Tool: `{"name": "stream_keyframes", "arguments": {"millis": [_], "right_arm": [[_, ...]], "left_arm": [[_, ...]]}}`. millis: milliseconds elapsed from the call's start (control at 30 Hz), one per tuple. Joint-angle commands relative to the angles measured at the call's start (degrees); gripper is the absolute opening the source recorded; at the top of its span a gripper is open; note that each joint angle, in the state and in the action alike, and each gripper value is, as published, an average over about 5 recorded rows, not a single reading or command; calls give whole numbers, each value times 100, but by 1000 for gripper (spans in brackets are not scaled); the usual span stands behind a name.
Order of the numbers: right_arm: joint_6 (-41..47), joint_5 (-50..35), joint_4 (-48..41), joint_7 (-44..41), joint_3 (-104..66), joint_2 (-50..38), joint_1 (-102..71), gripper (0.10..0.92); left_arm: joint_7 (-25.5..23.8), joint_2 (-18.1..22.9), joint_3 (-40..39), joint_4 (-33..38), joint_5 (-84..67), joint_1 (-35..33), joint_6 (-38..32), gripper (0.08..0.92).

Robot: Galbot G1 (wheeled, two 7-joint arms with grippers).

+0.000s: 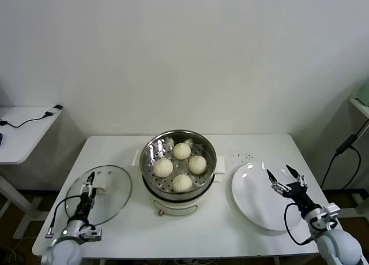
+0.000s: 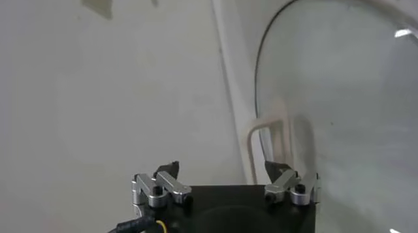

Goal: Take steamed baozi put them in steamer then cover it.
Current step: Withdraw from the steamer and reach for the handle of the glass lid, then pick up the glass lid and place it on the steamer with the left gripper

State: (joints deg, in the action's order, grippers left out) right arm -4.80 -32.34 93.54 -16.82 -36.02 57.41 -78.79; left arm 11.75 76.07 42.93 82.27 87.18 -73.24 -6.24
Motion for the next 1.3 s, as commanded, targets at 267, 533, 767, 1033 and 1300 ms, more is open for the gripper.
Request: {"name": "stream_keyframes", "arguments": {"millis": [267, 533, 767, 1033, 1300], "right_arm": [[-64, 231, -90, -39, -80, 147, -68, 823], [-110, 341, -157, -71, -76, 220, -53, 823], [-150, 403, -236, -100, -91, 257, -19, 823], [-166, 405, -309, -110, -103, 241, 58, 823], [-195, 528, -497, -105, -55, 187, 278, 823]], "left_arm": [[75, -93, -89, -648, -478, 491, -235, 731], [96, -110, -80, -628, -724, 457, -340, 498], [87, -170, -56, -345, -1019, 310, -387, 298], [-258, -350, 70, 1297, -1483, -410, 71, 149], [-684, -737, -10, 3418, -1509, -1412, 2276, 149]]}}
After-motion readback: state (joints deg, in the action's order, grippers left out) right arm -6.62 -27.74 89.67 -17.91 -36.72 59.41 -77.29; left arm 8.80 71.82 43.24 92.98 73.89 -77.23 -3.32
